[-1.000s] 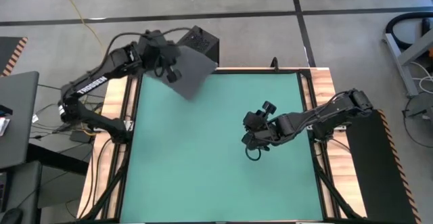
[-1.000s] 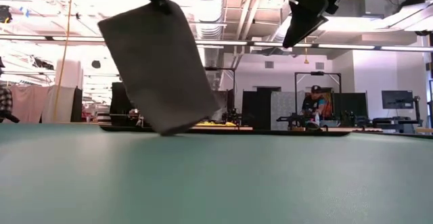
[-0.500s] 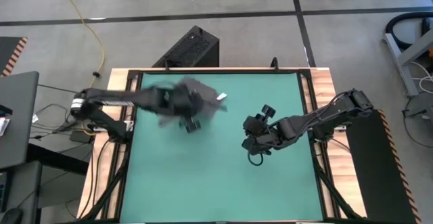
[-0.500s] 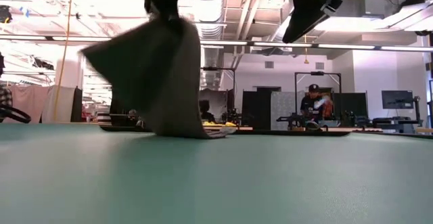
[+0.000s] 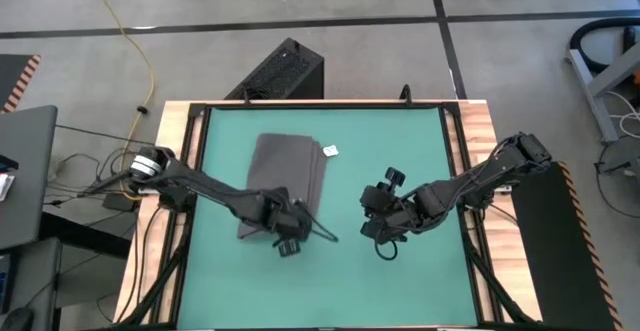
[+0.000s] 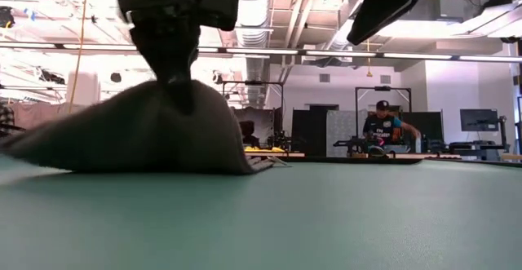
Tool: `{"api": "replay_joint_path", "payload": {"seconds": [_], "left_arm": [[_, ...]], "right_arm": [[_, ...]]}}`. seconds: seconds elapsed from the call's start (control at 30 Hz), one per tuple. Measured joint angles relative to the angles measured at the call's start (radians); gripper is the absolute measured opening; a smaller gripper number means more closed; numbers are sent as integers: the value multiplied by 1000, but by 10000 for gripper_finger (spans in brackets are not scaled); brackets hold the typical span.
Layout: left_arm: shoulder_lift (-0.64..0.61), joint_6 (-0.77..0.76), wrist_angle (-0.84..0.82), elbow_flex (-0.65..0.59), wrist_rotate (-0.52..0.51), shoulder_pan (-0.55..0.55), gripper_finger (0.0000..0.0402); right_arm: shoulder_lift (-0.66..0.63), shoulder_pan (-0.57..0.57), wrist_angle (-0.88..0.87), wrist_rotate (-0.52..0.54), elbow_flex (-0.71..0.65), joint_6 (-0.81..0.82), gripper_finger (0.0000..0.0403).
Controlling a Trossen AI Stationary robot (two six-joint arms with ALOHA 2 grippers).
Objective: Roll towel into tight, uniform cylinder
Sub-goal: Roll the gray towel
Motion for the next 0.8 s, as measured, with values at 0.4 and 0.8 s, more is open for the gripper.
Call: {"api": "replay_joint_path", "payload": {"seconds": [0.4,0.8], "left_arm": [[-43,69,82,0,98,-116,163],[-225,-50,37,-115,-345,-277,184]], "right_arm": [[1,82,183,-132,-13,-160,213],[256,44,780,-166,-73,-701,219]]}}
